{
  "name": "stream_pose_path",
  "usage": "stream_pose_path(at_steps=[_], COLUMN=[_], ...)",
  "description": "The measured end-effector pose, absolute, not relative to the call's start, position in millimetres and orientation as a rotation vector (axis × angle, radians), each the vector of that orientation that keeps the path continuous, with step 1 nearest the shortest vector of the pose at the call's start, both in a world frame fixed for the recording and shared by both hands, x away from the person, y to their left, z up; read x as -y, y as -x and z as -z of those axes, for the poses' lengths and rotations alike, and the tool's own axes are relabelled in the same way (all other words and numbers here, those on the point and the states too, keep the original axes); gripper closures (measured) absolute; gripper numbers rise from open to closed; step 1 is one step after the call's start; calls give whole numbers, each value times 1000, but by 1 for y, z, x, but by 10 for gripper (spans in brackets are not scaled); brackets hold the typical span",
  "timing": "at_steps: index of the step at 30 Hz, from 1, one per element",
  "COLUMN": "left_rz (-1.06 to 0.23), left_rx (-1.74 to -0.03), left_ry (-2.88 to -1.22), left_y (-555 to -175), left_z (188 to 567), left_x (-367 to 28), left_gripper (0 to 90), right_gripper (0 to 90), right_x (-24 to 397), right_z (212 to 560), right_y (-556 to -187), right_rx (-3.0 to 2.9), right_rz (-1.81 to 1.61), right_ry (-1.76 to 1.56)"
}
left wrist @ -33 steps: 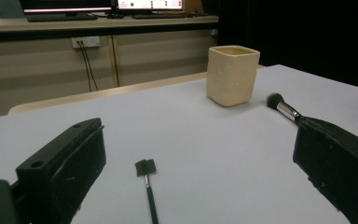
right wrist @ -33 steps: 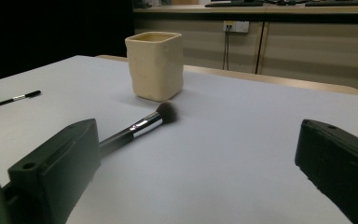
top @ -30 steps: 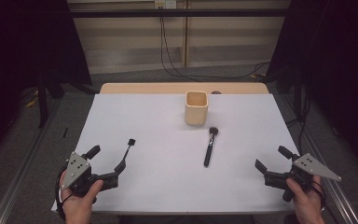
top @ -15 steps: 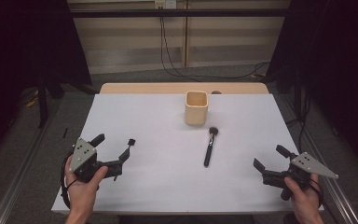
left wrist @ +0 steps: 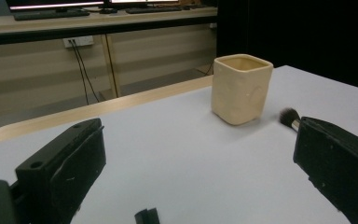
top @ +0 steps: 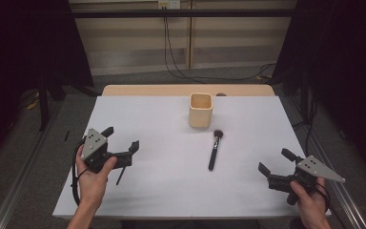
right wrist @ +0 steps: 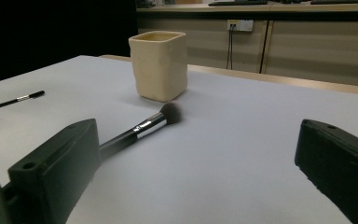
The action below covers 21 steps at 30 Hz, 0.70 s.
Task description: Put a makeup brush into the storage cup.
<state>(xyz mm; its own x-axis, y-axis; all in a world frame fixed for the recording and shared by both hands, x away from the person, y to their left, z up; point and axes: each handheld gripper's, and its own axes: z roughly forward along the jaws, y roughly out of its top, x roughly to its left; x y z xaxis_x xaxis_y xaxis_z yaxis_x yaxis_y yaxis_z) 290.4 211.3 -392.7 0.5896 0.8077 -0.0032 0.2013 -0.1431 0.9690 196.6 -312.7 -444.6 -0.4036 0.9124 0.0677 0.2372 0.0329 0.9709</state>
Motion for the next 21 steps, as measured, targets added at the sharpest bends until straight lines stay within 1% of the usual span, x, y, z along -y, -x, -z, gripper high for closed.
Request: stream_pose_path(at_steps=[3, 16, 21], left_rz=[-629, -657, -638], left_rx=[-843, -887, -913], left_ry=[-1664, -1658, -1671], left_y=[-300, -330, -338], left_z=[391, 393, 393], left_x=[-211, -211, -210], left_gripper=[29, 27, 27], right_gripper=[0, 0, 0], right_x=[312, 310, 309], right_z=[444, 444, 444], right_y=[-195, -195, -195], right_rx=[-1699, -1708, -1713], right_rz=[-1407, -1403, -1401], right_ry=[-1168, -1162, -1161])
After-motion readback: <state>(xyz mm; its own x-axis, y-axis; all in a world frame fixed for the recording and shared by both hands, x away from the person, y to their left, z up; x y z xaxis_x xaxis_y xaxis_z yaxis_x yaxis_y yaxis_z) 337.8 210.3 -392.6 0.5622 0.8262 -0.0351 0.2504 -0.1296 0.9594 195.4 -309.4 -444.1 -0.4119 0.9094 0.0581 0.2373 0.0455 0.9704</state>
